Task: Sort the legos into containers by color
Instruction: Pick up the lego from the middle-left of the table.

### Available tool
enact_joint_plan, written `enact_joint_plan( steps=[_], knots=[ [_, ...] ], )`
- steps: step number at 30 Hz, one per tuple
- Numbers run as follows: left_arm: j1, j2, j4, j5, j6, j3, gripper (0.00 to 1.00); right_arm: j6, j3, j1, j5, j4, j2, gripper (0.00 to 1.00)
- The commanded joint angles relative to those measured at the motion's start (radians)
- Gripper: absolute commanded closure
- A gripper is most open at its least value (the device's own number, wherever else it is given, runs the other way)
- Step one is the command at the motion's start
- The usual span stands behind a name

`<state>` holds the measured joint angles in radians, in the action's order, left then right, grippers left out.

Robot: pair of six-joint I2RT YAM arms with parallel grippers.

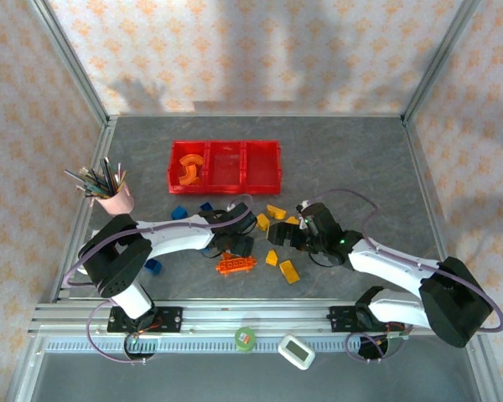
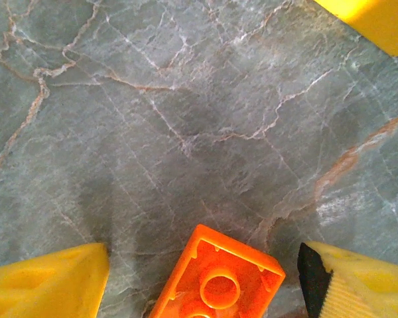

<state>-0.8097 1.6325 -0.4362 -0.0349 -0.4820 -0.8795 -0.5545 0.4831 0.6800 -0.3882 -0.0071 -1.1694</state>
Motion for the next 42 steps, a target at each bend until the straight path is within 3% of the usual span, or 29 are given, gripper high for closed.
enact_joint_plan(
  steps=[1,8,19,25,42],
  knots=[
    [0.015,-0.004,0.001,0.051,-0.031,0.025,0.24,-0.01,-0.008,0.006,0.03,0.025,0.007,0.0],
    [0.088,-0.09,0.011,0.059,-0.073,0.104,0.31,-0.007,-0.003,0.006,0.027,0.032,0.001,0.0],
    [0.062,-0.1,0.017,-0.025,-0.082,0.122,0.31,-0.003,0.015,0.006,0.015,0.041,-0.038,0.0],
    [0.048,-0.1,0.009,-0.004,-0.098,0.144,0.43,-0.003,0.009,0.006,0.018,0.044,-0.042,0.0],
    [0.027,-0.118,0.007,0.029,-0.145,0.146,0.66,-0.005,0.003,0.005,0.018,0.044,-0.029,0.0]
  ],
)
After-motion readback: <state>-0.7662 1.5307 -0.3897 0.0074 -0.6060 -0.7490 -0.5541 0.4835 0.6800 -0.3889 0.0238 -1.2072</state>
